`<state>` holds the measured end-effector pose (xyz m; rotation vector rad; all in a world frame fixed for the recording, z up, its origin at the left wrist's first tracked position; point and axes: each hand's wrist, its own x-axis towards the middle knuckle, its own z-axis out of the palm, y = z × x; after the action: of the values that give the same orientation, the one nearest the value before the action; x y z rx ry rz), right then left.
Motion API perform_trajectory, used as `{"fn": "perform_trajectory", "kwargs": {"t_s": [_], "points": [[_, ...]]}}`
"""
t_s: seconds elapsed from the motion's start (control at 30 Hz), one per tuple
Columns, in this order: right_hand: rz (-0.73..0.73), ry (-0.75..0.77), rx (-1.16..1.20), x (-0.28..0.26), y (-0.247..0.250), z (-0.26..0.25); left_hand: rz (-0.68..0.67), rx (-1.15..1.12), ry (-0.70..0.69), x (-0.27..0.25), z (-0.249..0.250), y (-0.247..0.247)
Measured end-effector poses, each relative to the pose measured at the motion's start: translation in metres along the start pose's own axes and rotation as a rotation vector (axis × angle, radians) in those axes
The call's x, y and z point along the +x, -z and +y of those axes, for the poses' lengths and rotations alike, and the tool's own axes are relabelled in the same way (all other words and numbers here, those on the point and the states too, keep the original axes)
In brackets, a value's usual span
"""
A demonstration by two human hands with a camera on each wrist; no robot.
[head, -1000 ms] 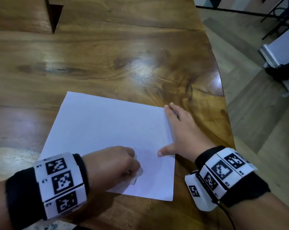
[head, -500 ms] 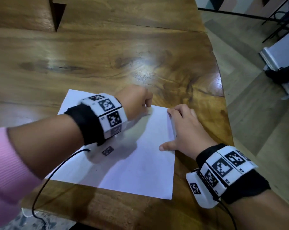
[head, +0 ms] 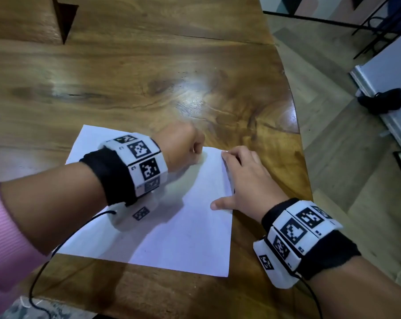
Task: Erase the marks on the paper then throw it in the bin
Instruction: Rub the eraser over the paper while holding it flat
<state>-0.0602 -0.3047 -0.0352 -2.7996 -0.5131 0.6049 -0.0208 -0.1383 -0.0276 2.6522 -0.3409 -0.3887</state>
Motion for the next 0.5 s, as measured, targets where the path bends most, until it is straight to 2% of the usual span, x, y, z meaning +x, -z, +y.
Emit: {"fn": "perform_trajectory", "kwargs": {"t_s": [0.1,0.17,0.27,0.3,0.43,0.5], "points": [[-0.003,0.003,-0.004,-0.001,0.0,0.001,-0.15,-0.037,-0.059,-0.013,0.002,-0.009],[-0.006,0.008,-0.009,-0.001,0.001,0.001,-0.112,-0.043,-0.037,-0.012,0.001,-0.009],[-0.014,0.009,-0.014,0.0,0.001,-0.001,0.078,-0.041,0.06,-0.001,-0.003,-0.003],[-0.015,0.008,-0.017,0.0,0.001,-0.001,0.098,-0.043,0.071,0.0,-0.002,-0.003],[-0.009,0.005,-0.017,0.0,0.001,0.0,-0.032,-0.051,-0.022,-0.008,0.006,-0.008],[-0.012,0.002,-0.014,-0.001,0.001,0.0,-0.026,-0.052,-0.018,-0.005,0.007,-0.009]]}}
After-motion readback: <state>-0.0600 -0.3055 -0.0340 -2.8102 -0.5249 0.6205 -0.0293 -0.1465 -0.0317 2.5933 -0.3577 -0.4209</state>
